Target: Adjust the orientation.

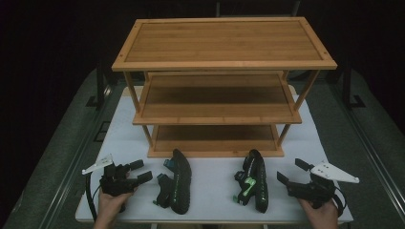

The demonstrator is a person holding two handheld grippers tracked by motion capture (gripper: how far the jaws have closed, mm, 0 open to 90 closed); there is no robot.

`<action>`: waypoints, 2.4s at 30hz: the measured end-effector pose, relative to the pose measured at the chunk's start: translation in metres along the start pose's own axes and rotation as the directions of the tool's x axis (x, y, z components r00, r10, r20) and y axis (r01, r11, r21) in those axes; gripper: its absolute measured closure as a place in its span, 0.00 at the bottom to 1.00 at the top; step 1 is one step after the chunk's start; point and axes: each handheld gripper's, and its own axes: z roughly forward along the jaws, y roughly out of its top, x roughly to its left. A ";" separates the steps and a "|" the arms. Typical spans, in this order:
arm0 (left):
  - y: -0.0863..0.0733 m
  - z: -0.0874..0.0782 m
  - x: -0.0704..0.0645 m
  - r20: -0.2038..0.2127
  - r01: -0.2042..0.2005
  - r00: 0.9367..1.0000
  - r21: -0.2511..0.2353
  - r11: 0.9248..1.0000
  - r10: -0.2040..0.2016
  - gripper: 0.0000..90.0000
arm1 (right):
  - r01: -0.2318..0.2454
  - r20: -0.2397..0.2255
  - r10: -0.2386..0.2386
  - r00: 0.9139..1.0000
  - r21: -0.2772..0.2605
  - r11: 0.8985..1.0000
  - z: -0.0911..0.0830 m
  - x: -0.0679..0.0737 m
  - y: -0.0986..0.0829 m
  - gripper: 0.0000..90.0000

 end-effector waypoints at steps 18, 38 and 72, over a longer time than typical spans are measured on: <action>-0.003 -0.007 -0.015 -0.051 -0.033 0.998 0.007 0.999 0.033 0.07 | 0.009 0.023 -0.009 1.000 -0.020 1.000 -0.011 0.002 0.001 0.16; -0.004 -0.008 -0.023 -0.022 -0.055 0.998 0.021 0.998 0.056 0.13 | 0.026 0.023 -0.025 0.999 -0.023 0.999 -0.013 0.004 0.002 0.16; -0.008 0.021 -0.022 -0.084 -0.160 0.976 0.361 0.919 0.203 0.47 | 0.033 0.018 -0.032 0.999 -0.019 0.999 -0.011 0.008 0.002 0.16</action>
